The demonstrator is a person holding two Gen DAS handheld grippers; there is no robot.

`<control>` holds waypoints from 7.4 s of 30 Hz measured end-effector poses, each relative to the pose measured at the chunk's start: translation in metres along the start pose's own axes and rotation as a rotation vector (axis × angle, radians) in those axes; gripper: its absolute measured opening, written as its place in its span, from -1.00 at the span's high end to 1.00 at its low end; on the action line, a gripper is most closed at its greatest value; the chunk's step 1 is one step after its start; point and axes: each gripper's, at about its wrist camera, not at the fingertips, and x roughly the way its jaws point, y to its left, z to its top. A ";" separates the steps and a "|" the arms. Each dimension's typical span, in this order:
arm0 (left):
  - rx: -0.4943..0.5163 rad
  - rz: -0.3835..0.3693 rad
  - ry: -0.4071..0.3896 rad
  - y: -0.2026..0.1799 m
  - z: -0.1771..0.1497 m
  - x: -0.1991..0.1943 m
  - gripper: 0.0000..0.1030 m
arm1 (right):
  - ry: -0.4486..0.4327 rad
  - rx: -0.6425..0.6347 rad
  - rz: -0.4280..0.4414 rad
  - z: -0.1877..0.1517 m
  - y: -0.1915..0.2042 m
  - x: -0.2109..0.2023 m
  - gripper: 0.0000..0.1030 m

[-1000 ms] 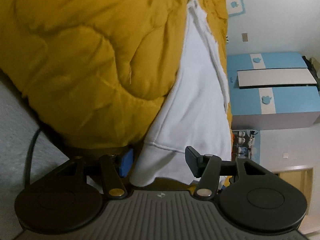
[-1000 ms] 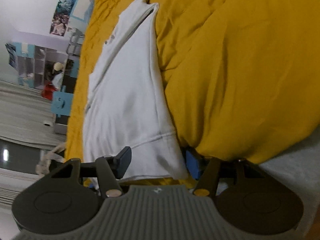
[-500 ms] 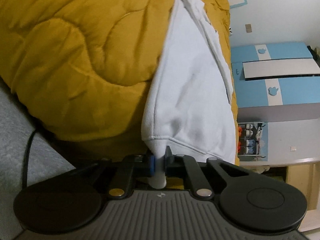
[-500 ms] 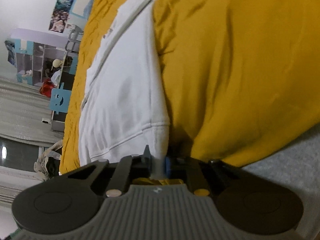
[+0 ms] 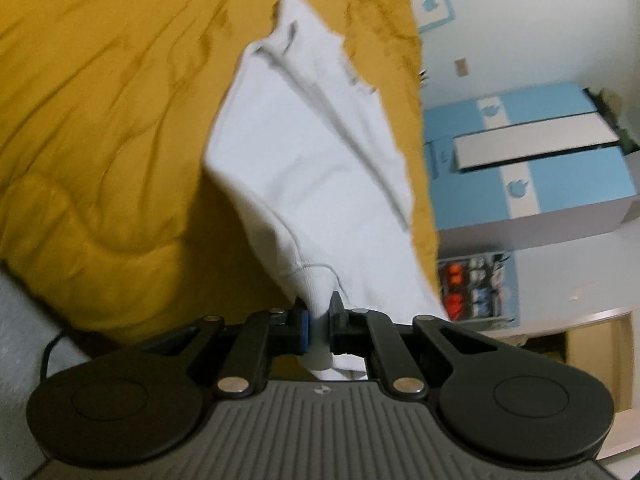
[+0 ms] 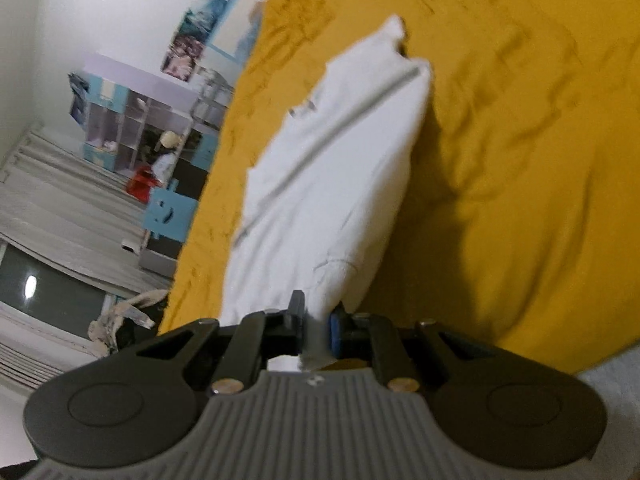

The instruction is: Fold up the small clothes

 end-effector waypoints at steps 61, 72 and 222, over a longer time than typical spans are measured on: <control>0.039 0.099 -0.097 -0.072 0.294 0.146 0.84 | -0.215 -0.041 -0.071 0.340 0.047 0.212 0.87; -0.193 0.158 -0.127 -0.028 0.356 0.186 0.45 | -0.242 0.100 -0.202 0.403 0.001 0.300 0.65; 0.505 0.524 -0.540 -0.055 0.024 0.104 0.62 | -0.489 0.392 -0.068 -0.051 -0.039 0.023 0.23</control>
